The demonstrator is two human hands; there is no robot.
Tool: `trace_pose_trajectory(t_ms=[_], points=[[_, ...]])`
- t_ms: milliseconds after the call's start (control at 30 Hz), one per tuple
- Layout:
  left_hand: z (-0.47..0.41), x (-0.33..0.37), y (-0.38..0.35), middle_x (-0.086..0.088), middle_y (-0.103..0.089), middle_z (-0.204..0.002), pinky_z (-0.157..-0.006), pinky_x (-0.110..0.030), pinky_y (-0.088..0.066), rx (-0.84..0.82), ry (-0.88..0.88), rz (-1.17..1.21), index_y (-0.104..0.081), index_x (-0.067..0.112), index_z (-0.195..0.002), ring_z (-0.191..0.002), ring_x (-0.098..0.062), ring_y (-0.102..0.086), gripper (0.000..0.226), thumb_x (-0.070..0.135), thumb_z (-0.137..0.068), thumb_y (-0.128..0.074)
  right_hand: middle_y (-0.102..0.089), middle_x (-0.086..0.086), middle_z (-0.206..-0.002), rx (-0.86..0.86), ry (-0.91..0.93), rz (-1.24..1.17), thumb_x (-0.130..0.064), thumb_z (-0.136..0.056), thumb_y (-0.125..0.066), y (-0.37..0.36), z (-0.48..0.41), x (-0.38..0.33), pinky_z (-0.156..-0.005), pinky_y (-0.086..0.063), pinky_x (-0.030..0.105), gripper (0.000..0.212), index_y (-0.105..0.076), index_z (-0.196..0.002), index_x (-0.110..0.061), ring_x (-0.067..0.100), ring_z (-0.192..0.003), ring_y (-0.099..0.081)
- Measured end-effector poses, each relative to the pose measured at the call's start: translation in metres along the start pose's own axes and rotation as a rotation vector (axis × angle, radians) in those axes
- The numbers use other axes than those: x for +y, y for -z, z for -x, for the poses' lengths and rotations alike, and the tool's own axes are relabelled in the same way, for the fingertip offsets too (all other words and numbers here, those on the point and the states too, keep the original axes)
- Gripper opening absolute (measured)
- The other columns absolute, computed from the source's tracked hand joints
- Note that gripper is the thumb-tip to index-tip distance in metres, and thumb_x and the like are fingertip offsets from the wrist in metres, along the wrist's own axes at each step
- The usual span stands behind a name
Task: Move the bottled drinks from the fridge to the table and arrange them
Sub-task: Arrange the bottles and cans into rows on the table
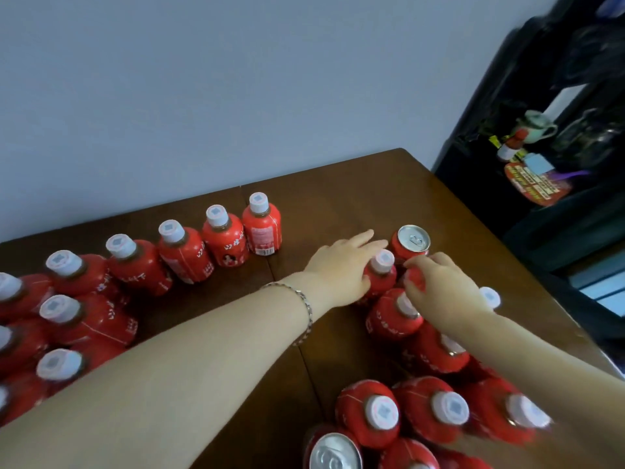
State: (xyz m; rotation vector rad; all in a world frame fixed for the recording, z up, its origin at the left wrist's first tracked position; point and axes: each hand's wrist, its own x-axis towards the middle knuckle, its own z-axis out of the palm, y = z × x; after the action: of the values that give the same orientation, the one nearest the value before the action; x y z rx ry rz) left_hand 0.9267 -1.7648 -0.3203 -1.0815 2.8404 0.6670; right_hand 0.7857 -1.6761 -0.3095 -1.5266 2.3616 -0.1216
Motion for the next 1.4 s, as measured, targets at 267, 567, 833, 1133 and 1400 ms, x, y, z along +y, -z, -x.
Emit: trace_pose_trajectory(t_ms=[267, 567, 833, 1133, 1400], points=[[-0.004, 0.024, -0.016, -0.009, -0.045, -0.128, -0.089, -0.040, -0.045, 0.016, 0.151, 0.013, -0.038, 0.019, -0.133, -0.117, -0.032, -0.046, 0.049, 0.011, -0.089, -0.057, -0.043, 0.009, -0.121, -0.168, 0.014, 0.026, -0.030, -0.087, -0.062, -0.016, 0.021, -0.002, -0.084, -0.048, 0.036, 0.041, -0.048, -0.121, -0.012, 0.030, -0.101, -0.057], [0.106, -0.038, -0.006, -0.002, -0.047, -0.110, -0.078, -0.025, -0.043, 0.103, 0.316, 0.194, -0.043, 0.018, -0.114, -0.102, -0.019, -0.054, 0.034, 0.013, -0.087, -0.063, -0.039, 0.003, -0.103, -0.206, 0.089, -0.087, -0.025, -0.084, -0.064, -0.029, 0.037, -0.049, -0.085, -0.048, 0.036, 0.034, -0.054, -0.113, -0.011, 0.030, -0.097, -0.057], [0.190, -0.137, 0.017, -0.007, -0.053, -0.106, -0.075, -0.034, -0.044, 0.194, 0.560, -0.067, -0.046, 0.015, -0.113, -0.095, -0.025, -0.056, 0.028, 0.023, -0.089, -0.059, -0.042, 0.006, -0.122, -0.271, 0.265, -0.191, -0.031, -0.088, -0.061, -0.069, 0.032, -0.172, -0.090, -0.049, 0.036, 0.037, -0.051, -0.120, -0.016, 0.028, -0.105, -0.056], [0.198, -0.178, 0.006, -0.013, -0.057, -0.096, -0.069, -0.040, -0.041, 0.344, 0.557, -0.211, -0.056, 0.007, -0.111, -0.087, -0.034, -0.056, 0.035, 0.019, -0.081, -0.070, -0.051, 0.010, -0.125, -0.119, 0.304, -0.558, -0.016, -0.089, -0.059, -0.101, 0.013, -0.250, -0.099, -0.042, 0.032, 0.046, -0.045, -0.133, -0.015, 0.025, -0.113, -0.053], [0.192, -0.181, 0.005, -0.008, -0.051, -0.123, -0.113, -0.037, -0.018, 0.238, 0.577, -0.327, -0.035, 0.019, -0.132, -0.117, -0.028, -0.048, 0.057, 0.025, -0.084, -0.066, -0.050, 0.005, -0.136, -0.235, 0.201, -0.618, -0.015, -0.077, -0.072, -0.133, 0.009, -0.241, -0.101, -0.041, 0.037, 0.075, -0.030, -0.139, -0.025, 0.025, -0.124, -0.050]])
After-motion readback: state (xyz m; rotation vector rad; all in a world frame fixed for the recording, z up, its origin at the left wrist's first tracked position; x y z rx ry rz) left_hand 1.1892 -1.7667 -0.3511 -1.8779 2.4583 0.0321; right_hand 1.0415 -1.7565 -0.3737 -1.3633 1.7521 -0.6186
